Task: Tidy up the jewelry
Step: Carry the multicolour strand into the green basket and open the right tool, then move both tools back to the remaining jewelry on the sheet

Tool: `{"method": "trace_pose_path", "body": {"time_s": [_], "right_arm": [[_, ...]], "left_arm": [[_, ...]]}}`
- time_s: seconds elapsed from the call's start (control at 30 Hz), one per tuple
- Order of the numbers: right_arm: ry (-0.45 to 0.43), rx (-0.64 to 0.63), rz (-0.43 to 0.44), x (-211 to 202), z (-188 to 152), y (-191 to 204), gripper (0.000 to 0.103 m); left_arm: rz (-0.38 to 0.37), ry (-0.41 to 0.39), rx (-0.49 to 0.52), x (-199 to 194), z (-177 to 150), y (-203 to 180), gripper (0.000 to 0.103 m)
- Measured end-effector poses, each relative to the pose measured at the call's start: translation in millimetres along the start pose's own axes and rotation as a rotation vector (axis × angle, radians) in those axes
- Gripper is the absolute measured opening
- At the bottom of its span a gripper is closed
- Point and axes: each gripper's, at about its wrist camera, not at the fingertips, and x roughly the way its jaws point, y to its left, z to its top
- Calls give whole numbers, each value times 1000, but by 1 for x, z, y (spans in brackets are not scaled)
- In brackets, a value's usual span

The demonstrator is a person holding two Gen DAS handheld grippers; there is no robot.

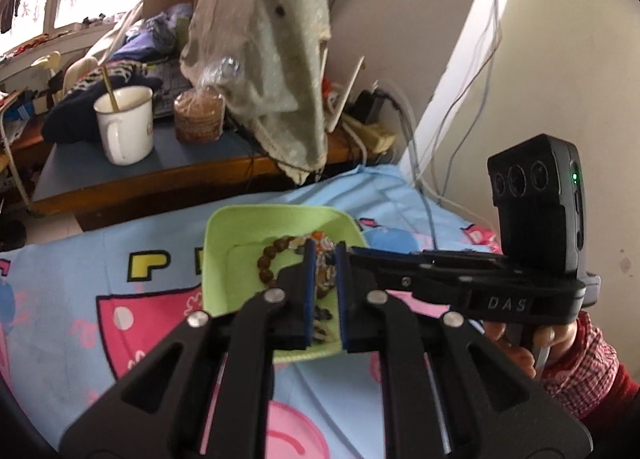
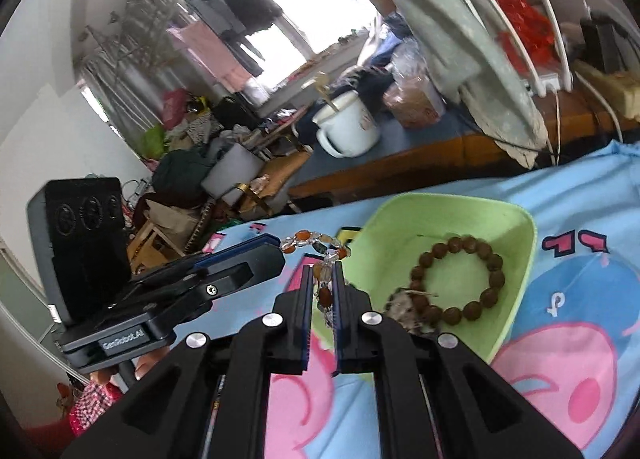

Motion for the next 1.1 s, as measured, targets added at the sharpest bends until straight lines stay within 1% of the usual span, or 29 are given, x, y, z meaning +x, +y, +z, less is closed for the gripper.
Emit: {"method": "trace_pose_path", "body": {"time_s": [0.07, 0.1, 0.13, 0.17, 0.2, 0.23, 0.27, 0.3, 0.37, 0.4, 0.47, 0.53, 0.57, 0.6, 0.67, 0.73, 0.77, 0.83, 0.9, 1.0, 1.1], "right_arm": [[5, 11, -13, 10, 4, -9, 0], [-5, 25, -29, 17, 4, -14, 0], [-6, 30, -45, 23, 6, -17, 0], [3, 30, -63, 32, 8, -19, 0], [17, 29, -85, 38, 9, -20, 6], [29, 29, -139, 44, 8, -22, 10], [16, 29, -172, 44, 7, -23, 11], [-13, 33, -182, 38, 5, -23, 11], [-77, 37, -169, 21, 0, -17, 11], [-103, 15, -157, 11, -6, -9, 11], [-127, -39, -147, 0, -18, 8, 11], [-122, -90, -112, -9, -38, 28, 11], [-102, -105, -85, -8, -49, 36, 11], [-70, -122, -55, -4, -61, 44, 11], [-9, -142, -29, 9, -79, 56, 11], [73, -160, -10, 30, -100, 69, 11], [105, -166, -2, 39, -107, 74, 11], [168, -194, 11, 57, -122, 91, 11], [213, -231, 18, 72, -133, 109, 11], [254, -296, 11, 84, -146, 136, 10], [283, -362, 0, 98, -157, 159, 8]], "left_arm": [[18, 11, -7, 9, 0, 5, 9], [48, 18, -10, 15, 0, 8, 9], [100, 31, -9, 23, -1, 12, 10], [128, 47, -11, 29, -1, 16, 20], [163, 75, -28, 36, -3, 23, 24], [178, 85, -51, 35, -7, 29, 24], [184, 83, -67, 33, -9, 34, 24], [189, 67, -83, 25, -13, 39, 24], [180, -5, -94, -9, -25, 47, 24], [175, -34, -96, -27, -33, 49, 24], [161, -100, -112, -72, -57, 61, 24], [173, -136, -124, -109, -83, 74, 24], [196, -149, -136, -126, -98, 84, 24], [235, -157, -167, -148, -121, 98, 24], [296, -155, -230, -176, -154, 117, 24], [350, -154, -274, -196, -184, 128, 24], [361, -153, -284, -201, -193, 130, 24], [382, -150, -298, -213, -221, 130, 24], [380, -153, -303, -217, -239, 127, 24], [336, -145, -311, -216, -260, 118, 24], [283, -121, -278, -207, -271, 103, 24]]}}
